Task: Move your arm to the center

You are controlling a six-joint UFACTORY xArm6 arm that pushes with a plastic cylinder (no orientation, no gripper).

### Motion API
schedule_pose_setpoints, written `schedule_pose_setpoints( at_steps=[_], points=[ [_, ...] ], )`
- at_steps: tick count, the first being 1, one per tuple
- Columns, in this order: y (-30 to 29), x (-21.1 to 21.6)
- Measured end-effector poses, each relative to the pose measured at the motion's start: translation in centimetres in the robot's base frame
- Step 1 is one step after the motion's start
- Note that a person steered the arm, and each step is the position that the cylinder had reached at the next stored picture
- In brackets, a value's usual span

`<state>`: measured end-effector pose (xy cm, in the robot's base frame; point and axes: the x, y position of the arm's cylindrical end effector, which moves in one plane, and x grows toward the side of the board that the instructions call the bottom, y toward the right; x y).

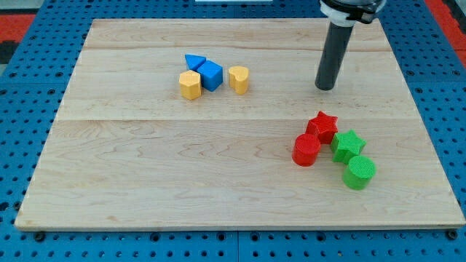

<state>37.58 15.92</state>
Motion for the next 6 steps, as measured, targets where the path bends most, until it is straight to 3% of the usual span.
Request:
schedule_pose_setpoints(
  at_steps=[1,3,4,6],
  points=[
    [-3.7,2.6],
    [-3.5,9.3],
    [-3.8,7.6],
    [-6.4,-2.9]
  ],
)
